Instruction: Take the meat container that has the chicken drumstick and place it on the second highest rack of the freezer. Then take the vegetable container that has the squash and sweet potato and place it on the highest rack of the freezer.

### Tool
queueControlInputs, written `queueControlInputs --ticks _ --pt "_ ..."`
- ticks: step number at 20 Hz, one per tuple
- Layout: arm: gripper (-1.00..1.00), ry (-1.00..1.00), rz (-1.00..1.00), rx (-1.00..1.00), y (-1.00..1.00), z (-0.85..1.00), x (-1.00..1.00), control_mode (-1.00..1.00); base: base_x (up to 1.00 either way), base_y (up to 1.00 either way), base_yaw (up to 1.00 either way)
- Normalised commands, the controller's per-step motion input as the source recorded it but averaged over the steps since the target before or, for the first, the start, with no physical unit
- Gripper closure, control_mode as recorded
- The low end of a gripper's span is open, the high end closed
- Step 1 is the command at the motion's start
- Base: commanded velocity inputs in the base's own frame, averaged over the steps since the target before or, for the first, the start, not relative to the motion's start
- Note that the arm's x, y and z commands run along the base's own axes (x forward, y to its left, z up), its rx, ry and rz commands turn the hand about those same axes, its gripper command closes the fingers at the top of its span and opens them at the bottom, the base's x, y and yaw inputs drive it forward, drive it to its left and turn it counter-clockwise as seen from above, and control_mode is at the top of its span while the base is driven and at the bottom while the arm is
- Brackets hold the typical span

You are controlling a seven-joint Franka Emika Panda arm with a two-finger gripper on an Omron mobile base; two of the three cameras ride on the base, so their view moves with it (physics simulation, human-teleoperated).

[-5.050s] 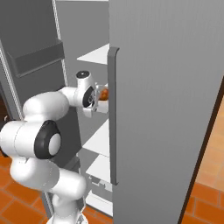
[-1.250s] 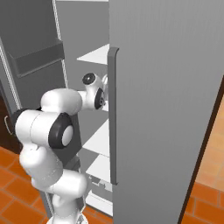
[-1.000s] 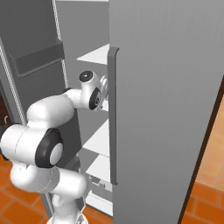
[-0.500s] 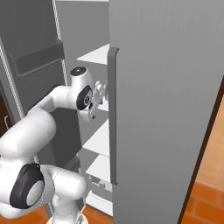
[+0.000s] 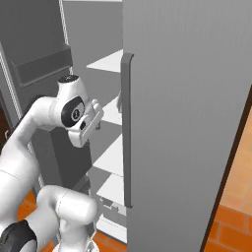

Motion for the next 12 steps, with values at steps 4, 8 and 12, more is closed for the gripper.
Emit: queueControlInputs --ticks 4,8,12 --pt "-1.0 0.1 0.0 0.0 0.14 0.52 -0.83 -1.0 0.0 0.0 0.0" --pt "-1.0 0.1 0.0 0.01 0.01 0.43 -0.83 -1.0 0.0 0.0 0.0" --pt "-1.0 0.05 0.0 0.01 0.09 0.13 -0.76 -1.0 0.0 0.0 0.0"
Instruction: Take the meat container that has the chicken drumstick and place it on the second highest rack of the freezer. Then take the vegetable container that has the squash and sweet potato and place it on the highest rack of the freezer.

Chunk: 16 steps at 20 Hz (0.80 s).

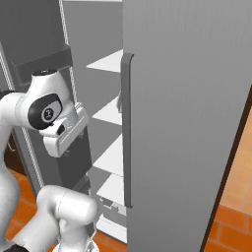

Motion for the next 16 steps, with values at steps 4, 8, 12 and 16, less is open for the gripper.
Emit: queueControlInputs --ticks 4,8,12,16 --pt "-1.0 0.02 0.0 0.01 0.3 0.0 -0.37 -1.0 0.0 0.0 0.0" --pt "-1.0 0.04 0.0 0.01 0.11 0.0 -0.26 -1.0 0.0 0.0 0.0" --pt "-1.0 0.01 0.0 0.0 0.0 0.03 -0.27 -1.0 0.0 0.0 0.0" --pt "-1.0 0.0 0.0 0.0 0.0 0.0 -0.06 1.0 -0.22 0.0 0.04"
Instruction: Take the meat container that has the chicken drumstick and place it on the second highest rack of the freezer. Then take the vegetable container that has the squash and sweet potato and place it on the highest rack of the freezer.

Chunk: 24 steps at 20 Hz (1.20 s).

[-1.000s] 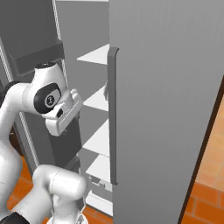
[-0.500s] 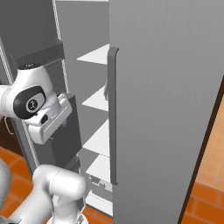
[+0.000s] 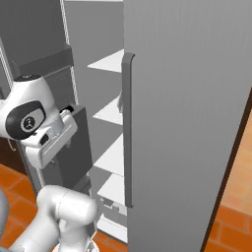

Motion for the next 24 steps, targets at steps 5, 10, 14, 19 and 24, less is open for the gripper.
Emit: queueControlInputs --ticks 5,10,14,19,24 --pt "-1.0 0.0 0.0 0.0 0.0 0.0 0.0 1.0 -0.9 -0.21 0.21" --pt "-1.0 0.0 0.0 0.0 0.0 0.0 0.0 1.0 -0.88 -0.23 0.59" --pt "-1.0 0.0 0.0 0.0 0.0 0.0 0.0 1.0 -0.32 0.0 0.98" --pt "-1.0 0.0 0.0 0.0 0.0 0.0 0.0 1.0 -0.22 0.0 0.85" --pt "-1.0 0.0 0.0 0.0 0.0 0.0 0.0 1.0 -0.12 0.0 0.93"
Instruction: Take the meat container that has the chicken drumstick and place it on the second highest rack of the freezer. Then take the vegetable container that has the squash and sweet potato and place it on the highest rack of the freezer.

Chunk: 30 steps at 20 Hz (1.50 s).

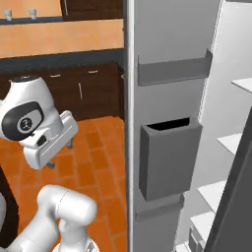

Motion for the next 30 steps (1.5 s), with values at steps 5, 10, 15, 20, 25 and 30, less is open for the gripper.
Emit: queueControlInputs --ticks 5,10,15,20,25,30 --pt "-1.0 0.0 0.0 0.0 0.0 0.0 0.0 1.0 0.13 0.02 0.87" --pt "-1.0 0.0 0.0 0.0 0.0 0.0 0.0 1.0 0.89 0.09 0.22" --pt "-1.0 0.0 0.0 0.0 0.0 0.0 0.0 1.0 1.0 0.0 0.0" --pt "-1.0 0.0 0.0 0.0 0.0 0.0 0.0 1.0 1.0 0.0 0.0" --pt "-1.0 0.0 0.0 0.0 0.0 0.0 0.0 1.0 1.0 0.0 -0.08" --pt "-1.0 0.0 0.0 0.0 0.0 0.0 0.0 1.0 1.0 0.12 -0.36"
